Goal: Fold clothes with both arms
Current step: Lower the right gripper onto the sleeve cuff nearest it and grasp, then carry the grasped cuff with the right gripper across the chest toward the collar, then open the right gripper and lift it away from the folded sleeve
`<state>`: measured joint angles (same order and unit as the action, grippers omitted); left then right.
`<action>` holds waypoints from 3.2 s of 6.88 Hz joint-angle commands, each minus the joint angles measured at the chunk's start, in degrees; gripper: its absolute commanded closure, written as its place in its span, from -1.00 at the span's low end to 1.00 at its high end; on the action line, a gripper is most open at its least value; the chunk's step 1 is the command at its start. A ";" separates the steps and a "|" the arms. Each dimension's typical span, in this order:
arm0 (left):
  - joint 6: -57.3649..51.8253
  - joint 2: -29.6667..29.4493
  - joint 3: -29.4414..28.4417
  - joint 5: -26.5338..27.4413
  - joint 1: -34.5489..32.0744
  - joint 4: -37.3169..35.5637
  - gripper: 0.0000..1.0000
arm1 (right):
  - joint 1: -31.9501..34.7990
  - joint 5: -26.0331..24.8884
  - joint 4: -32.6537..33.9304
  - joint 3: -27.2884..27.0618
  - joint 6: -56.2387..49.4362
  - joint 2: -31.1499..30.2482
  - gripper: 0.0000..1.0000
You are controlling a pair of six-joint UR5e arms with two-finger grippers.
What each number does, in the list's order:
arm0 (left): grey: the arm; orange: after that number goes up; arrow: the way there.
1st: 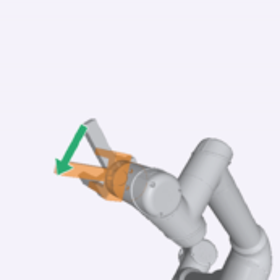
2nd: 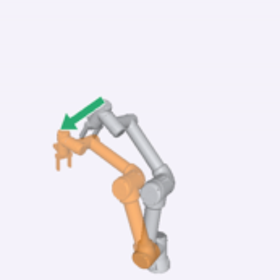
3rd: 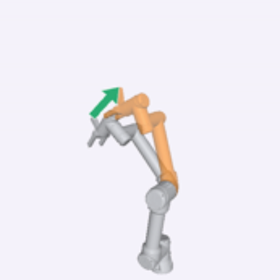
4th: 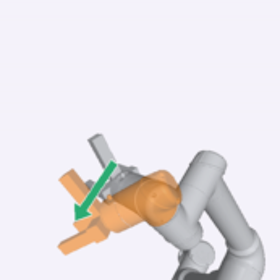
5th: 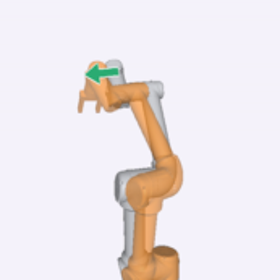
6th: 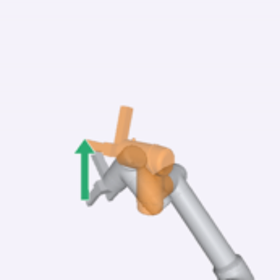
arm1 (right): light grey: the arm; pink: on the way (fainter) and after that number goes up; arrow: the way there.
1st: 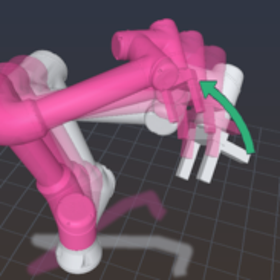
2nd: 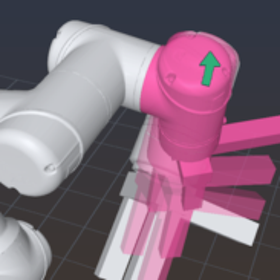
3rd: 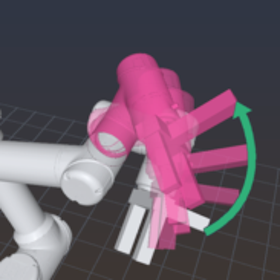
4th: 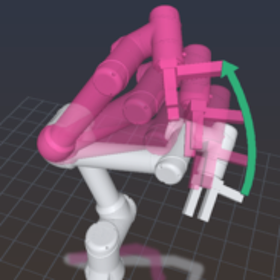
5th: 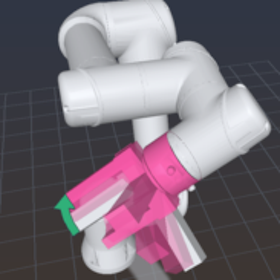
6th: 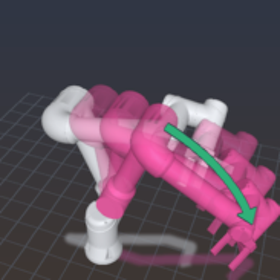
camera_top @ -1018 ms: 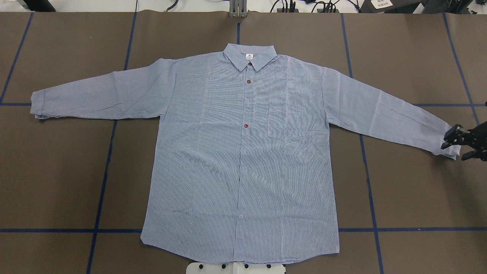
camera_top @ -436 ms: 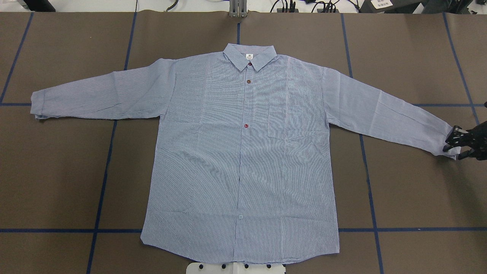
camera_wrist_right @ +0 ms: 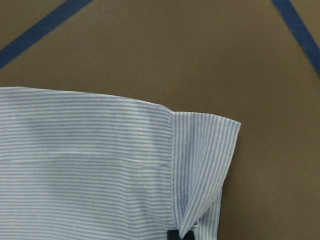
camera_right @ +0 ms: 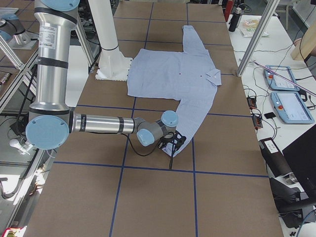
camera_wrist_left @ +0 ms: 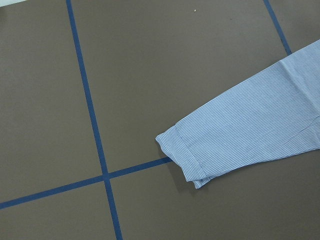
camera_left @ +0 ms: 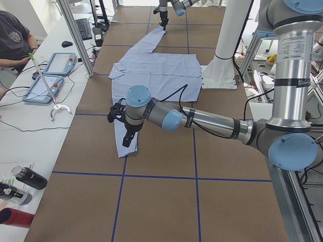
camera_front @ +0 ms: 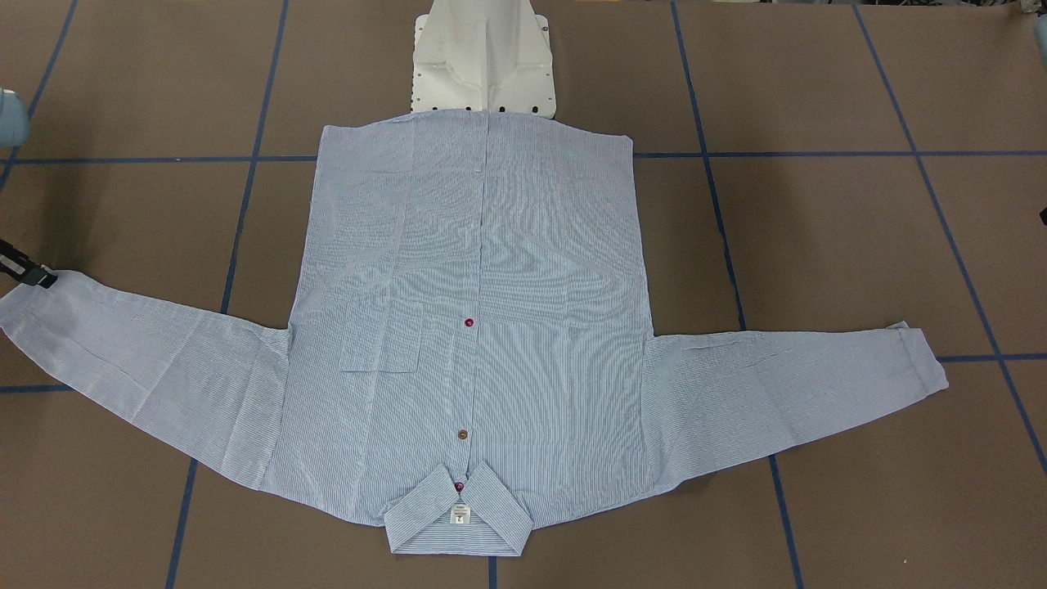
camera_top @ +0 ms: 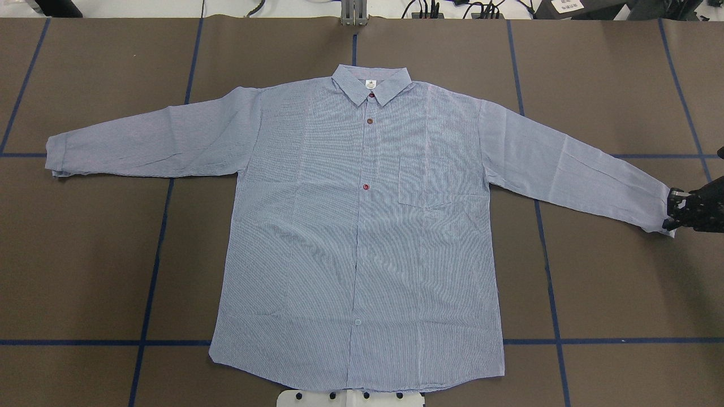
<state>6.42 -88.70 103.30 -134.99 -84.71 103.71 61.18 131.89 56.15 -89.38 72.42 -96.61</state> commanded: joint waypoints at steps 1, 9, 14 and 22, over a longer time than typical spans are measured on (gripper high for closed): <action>0.00 0.63 0.49 -0.01 0.07 0.00 -1.00 | 0.26 -0.22 0.71 -7.17 0.18 0.02 1.00; 0.00 0.72 1.29 -0.01 0.07 0.18 -1.00 | -14.14 -13.56 25.01 8.55 9.03 52.26 1.00; 0.00 1.60 2.52 -0.01 0.07 0.26 -1.00 | -22.14 -23.24 17.59 17.48 10.64 62.94 1.00; 0.27 1.08 2.17 -0.62 2.51 6.71 -1.00 | -25.85 -30.11 11.44 21.70 14.85 65.32 -1.00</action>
<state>6.65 -87.27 105.70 -135.55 -83.85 105.82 35.31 101.88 67.57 -67.42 86.69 -31.55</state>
